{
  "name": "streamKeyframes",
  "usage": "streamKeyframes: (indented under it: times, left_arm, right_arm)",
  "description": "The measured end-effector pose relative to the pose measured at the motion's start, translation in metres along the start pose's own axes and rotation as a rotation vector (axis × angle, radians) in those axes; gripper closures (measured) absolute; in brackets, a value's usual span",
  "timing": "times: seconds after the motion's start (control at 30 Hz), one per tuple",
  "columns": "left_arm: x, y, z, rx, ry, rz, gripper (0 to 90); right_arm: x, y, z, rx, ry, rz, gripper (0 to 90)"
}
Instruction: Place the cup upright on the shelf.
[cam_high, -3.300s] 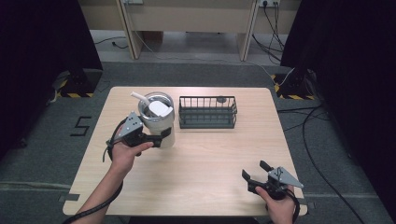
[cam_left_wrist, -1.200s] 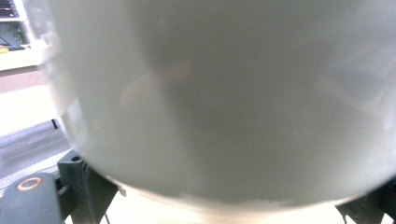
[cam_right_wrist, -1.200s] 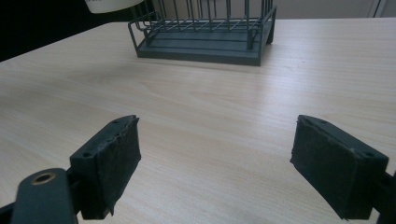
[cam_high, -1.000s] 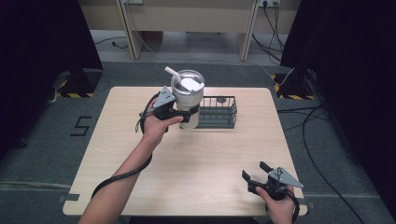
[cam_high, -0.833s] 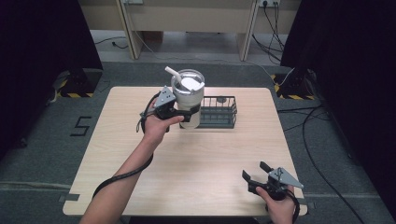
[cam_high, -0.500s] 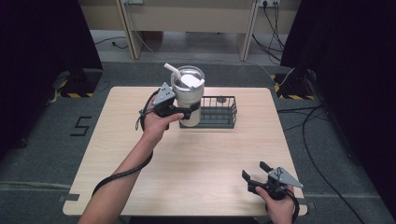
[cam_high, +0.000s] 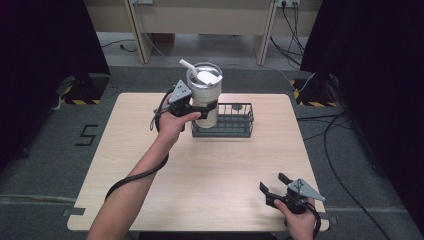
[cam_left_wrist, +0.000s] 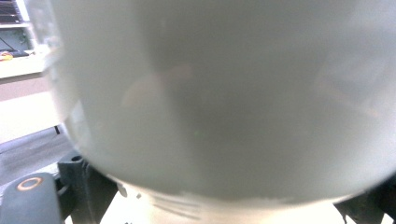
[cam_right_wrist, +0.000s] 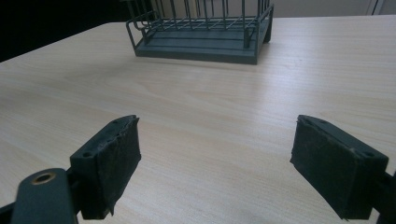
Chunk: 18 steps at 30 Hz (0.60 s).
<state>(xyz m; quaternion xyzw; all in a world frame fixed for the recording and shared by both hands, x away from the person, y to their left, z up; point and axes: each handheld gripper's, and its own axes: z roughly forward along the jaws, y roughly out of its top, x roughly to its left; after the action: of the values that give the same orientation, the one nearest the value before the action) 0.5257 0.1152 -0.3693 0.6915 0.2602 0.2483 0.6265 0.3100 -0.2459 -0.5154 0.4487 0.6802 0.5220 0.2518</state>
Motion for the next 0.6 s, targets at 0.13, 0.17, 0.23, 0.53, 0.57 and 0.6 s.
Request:
streamKeyframes:
  times: [0.13, 0.17, 0.23, 0.53, 0.57, 0.6]
  left_arm:
    - [0.003, 0.001, 0.008, 0.009, 0.009, 0.0, 10.2]
    - [0.004, 0.002, 0.011, 0.013, 0.013, 0.002, 10.2]
    - [0.008, 0.003, 0.019, 0.021, 0.025, 0.024, 10.1]
    - [0.013, 0.001, 0.039, 0.027, 0.035, -0.022, 10.1]
    - [0.013, 0.001, 0.039, 0.027, 0.035, -0.022, 10.1]
    - [0.013, 0.001, 0.041, 0.03, 0.038, -0.02, 10.1]
  right_arm:
    - [0.0, 0.0, 0.0, 0.002, -0.002, 0.004, 15.9]
    - [-0.001, 0.0, 0.0, 0.001, -0.002, 0.004, 15.8]
    - [-0.001, -0.001, 0.0, 0.003, -0.001, 0.011, 15.9]
    - [-0.002, -0.001, -0.001, 0.003, 0.0, 0.009, 15.9]
    - [-0.002, -0.001, -0.001, 0.003, 0.0, 0.009, 15.9]
    - [-0.002, -0.001, -0.001, 0.002, 0.0, 0.007, 15.9]
